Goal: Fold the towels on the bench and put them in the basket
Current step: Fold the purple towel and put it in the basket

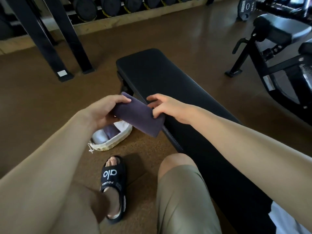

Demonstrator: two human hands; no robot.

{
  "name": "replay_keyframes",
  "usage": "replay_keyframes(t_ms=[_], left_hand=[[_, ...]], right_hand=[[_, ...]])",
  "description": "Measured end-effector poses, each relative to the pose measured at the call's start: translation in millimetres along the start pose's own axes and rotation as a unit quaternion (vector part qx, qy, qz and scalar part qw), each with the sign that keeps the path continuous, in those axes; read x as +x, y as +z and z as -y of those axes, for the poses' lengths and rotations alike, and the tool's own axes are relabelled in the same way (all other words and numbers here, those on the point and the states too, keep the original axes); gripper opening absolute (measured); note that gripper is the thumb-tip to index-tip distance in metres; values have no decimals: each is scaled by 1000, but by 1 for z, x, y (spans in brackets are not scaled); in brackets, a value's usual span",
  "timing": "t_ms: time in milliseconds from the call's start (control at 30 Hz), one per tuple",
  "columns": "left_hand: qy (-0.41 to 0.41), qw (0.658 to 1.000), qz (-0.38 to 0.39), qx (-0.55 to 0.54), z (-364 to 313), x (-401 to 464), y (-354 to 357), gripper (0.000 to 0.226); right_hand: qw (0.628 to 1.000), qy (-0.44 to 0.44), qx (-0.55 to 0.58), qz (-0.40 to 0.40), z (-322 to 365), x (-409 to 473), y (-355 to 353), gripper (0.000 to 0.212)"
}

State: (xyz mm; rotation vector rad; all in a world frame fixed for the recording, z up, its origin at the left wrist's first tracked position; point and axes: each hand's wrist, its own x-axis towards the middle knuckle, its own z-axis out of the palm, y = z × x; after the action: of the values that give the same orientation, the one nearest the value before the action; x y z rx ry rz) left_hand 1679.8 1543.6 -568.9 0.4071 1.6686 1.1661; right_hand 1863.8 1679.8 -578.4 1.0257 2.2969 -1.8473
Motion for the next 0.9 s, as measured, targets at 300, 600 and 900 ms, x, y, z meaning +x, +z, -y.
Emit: replay_keyframes(t_ms=[300, 600, 900], left_hand=[[42, 996, -78, -18, -13, 45, -89, 1], [68, 945, -249, 203, 62, 190, -137, 42], [82, 923, -236, 294, 149, 322, -167, 29]], right_hand=[[976, 82, 179, 97, 12, 98, 79, 18], [991, 105, -78, -5, -39, 226, 140, 34], [955, 78, -279, -61, -117, 332, 184, 37]])
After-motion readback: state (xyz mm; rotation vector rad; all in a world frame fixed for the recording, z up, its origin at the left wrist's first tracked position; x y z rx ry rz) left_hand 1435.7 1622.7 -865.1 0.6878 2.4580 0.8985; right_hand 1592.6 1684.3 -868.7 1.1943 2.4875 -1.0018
